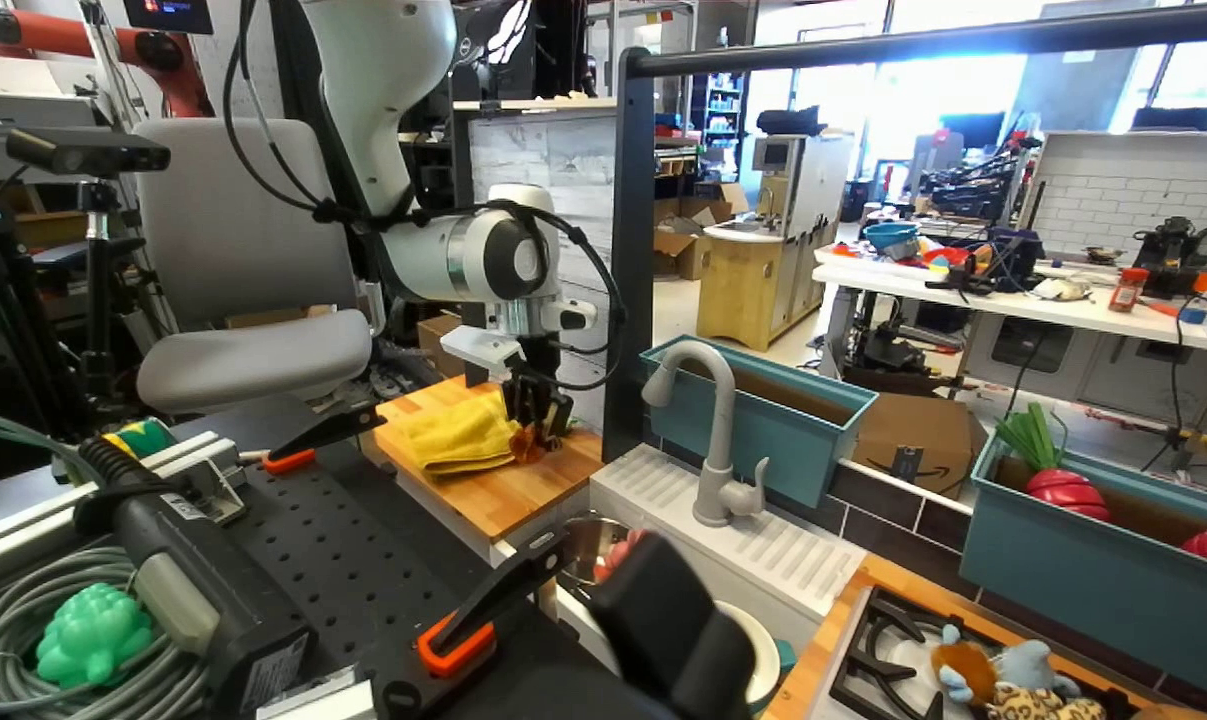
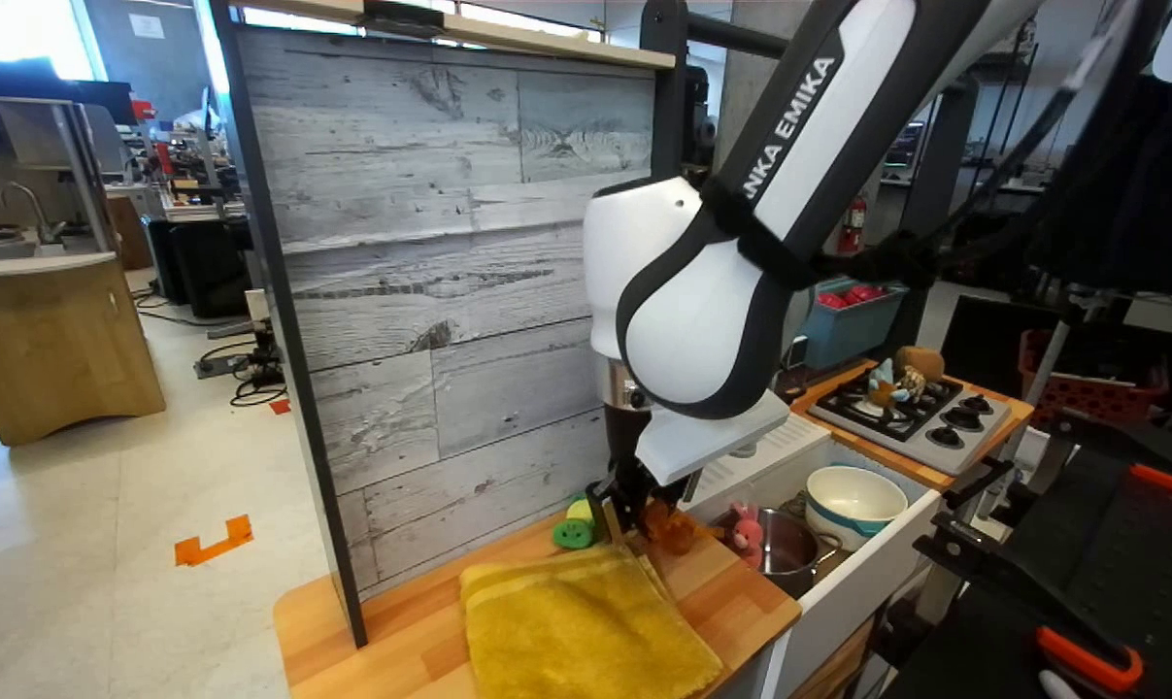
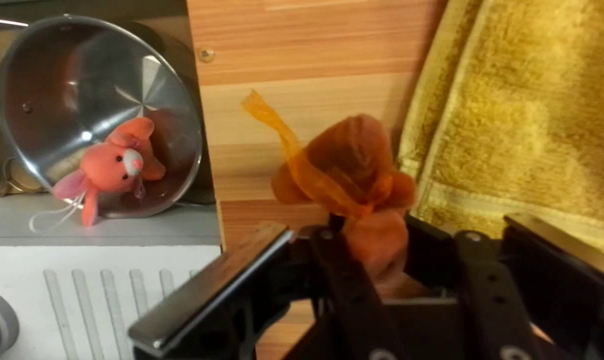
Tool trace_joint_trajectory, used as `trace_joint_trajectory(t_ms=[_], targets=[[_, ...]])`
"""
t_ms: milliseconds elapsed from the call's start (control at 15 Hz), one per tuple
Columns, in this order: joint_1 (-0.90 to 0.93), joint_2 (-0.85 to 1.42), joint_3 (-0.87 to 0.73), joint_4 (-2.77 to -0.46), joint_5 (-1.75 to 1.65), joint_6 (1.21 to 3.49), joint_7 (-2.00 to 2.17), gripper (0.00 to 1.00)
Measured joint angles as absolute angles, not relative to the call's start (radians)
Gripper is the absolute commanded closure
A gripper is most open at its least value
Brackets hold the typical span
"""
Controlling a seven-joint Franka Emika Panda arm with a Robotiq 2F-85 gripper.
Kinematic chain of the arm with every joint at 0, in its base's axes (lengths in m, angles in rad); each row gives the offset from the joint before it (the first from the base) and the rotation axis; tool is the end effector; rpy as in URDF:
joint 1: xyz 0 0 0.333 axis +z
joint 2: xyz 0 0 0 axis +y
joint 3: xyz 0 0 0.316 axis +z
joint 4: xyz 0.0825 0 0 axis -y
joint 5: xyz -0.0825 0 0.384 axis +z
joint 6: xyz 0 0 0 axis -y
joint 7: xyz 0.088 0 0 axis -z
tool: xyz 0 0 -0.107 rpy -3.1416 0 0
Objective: Pick up the object plush toys from the counter and stove and put them in the pots, then wipe the counter
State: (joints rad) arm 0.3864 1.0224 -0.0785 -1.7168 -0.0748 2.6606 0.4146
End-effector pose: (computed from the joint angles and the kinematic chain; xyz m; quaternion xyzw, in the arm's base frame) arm 0.5891 0.1901 -0.0058 0.9980 -0.0020 -0.0185 0.0606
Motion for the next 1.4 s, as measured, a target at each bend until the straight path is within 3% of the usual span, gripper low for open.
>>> trace_joint_trajectory(t_ms=[400,733,800,867,1400], targets=[[0.279,0.76,-0.008,-2.015,-0.039,2.811,0.286,1.0],[0.285,0.725,-0.15,-2.115,-0.026,2.888,0.378,1.0],[0.287,0.737,-0.183,-2.115,-0.026,2.888,0.398,0.75],[0.287,0.748,-0.206,-2.115,-0.024,2.888,0.411,0.74],[0.331,0.757,-0.232,-2.165,-0.017,2.919,0.423,0.16]])
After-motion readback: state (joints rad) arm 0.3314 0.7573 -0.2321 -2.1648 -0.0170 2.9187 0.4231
